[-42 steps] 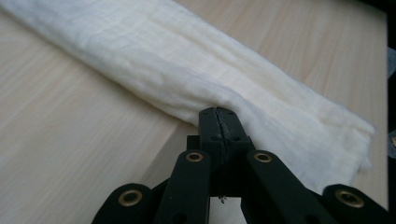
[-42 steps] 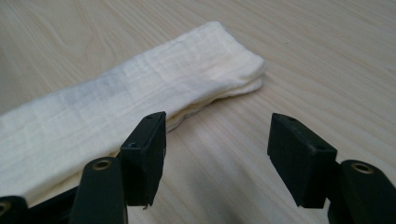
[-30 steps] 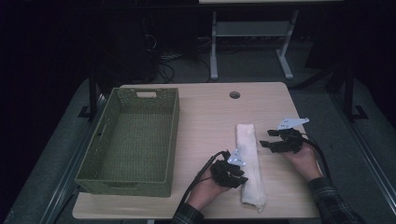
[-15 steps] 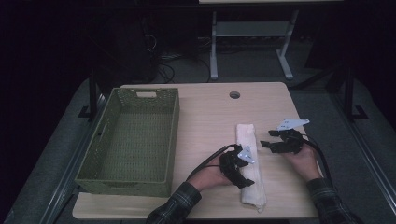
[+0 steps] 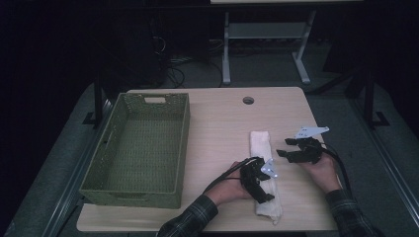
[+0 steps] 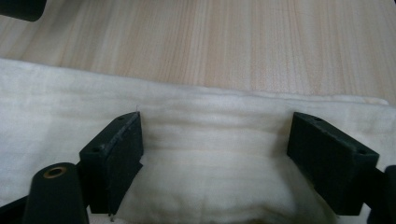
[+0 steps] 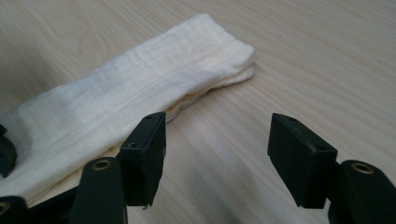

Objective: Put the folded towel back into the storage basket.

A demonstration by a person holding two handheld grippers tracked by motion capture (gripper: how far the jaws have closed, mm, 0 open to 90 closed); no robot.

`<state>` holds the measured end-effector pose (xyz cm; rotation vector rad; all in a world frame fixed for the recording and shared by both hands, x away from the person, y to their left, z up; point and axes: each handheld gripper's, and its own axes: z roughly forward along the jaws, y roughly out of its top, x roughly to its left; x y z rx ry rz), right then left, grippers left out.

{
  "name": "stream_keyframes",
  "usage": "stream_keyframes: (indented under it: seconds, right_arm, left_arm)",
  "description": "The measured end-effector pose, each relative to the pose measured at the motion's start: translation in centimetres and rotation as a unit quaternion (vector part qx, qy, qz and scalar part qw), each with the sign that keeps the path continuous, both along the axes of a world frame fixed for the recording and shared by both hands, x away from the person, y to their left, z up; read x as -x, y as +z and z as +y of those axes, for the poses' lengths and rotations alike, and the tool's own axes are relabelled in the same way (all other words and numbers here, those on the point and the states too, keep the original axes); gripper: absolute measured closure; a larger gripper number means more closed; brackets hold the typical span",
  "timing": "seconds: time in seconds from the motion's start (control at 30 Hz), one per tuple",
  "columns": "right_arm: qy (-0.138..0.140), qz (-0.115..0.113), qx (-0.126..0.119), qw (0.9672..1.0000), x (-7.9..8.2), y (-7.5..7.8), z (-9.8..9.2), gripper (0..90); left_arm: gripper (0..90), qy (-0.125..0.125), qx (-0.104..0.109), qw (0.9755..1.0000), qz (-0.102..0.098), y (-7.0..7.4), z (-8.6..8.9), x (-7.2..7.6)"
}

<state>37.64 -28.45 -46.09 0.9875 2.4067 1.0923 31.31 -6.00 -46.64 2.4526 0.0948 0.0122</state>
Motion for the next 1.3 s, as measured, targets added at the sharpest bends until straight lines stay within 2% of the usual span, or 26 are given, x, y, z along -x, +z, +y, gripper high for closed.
stream_keyframes:
  seconds: [0.1, 0.27, 0.33, 0.43, 0.5, 0.6, 0.67, 0.73, 0.87, 0.93, 0.97, 1.07, 1.1, 1.3]
  right_arm:
    - [0.0, 0.001, 0.0, 1.0, 0.0, 0.0, 0.0, 36.8]
    - [0.001, 0.002, -0.006, 1.0, 0.0, 0.0, 0.1, 36.8]
    - [0.001, 0.004, -0.009, 1.0, 0.1, 0.1, 0.1, 36.3]
    - [0.015, -0.002, -0.013, 0.9998, 0.2, 0.2, 0.1, 35.3]
    - [0.033, -0.002, -0.021, 0.9992, 0.1, 0.4, 0.1, 35.2]
    - [0.061, 0.013, -0.031, 0.9975, -0.2, 1.1, 0.3, 35.2]
    - [0.082, 0.015, -0.027, 0.9961, -0.6, 1.5, 0.7, 35.2]
    - [0.102, 0.025, -0.032, 0.994, -1.2, 1.8, 1.4, 35.2]
    - [0.132, 0.027, -0.007, 0.9908, -2.7, 1.6, 3.3, 34.4]
    - [0.144, 0.039, 0.004, 0.9888, -3.7, 1.3, 4.3, 34.4]
    - [0.15, 0.036, 0.009, 0.988, -4.1, 1.1, 4.6, 34.5]
    - [0.155, 0.04, 0.017, 0.987, -4.8, 0.9, 5.3, 35.9]
    - [0.164, 0.035, 0.032, 0.9853, -5.6, 0.7, 5.7, 35.9]
    - [0.17, 0.044, 0.023, 0.9841, -6.8, 0.1, 5.8, 35.2]
  left_arm:
    - [24.7, 0.007, 0.006, 1.0, -0.001, 0.1, 0.3, 0.0]
    - [46.9, 0.024, 0.02, 0.9995, -0.003, 0.2, 0.9, -0.1]
    - [57.4, 0.024, 0.019, 0.9995, -0.002, 0.3, 0.9, 0.0]
    - [69.2, 0.025, 0.011, 0.9996, 0.006, 0.5, 0.8, 0.3]
    - [73.2, 0.033, 0.008, 0.9993, 0.015, 0.6, 0.8, 0.4]
    - [75.1, 0.037, 0.0, 0.9989, 0.031, 0.7, 0.8, 0.8]
    - [75.3, 0.038, 0.0, 0.9989, 0.028, 0.7, 0.8, 1.0]
    - [75.5, 0.038, -0.002, 0.9989, 0.029, 0.7, 0.8, 0.9]
    - [75.8, 0.039, 0.003, 0.9986, 0.036, 0.7, 0.9, 0.8]
    - [75.8, 0.04, 0.007, 0.9984, 0.04, 0.6, 1.0, 0.7]
    - [75.8, 0.04, 0.008, 0.9983, 0.041, 0.6, 1.0, 0.7]
    - [75.9, 0.041, 0.009, 0.9982, 0.043, 0.6, 1.0, 0.7]
    - [76.0, 0.04, 0.01, 0.9982, 0.042, 0.6, 1.0, 0.6]
    - [76.1, 0.041, 0.012, 0.9982, 0.043, 0.5, 1.1, 0.6]
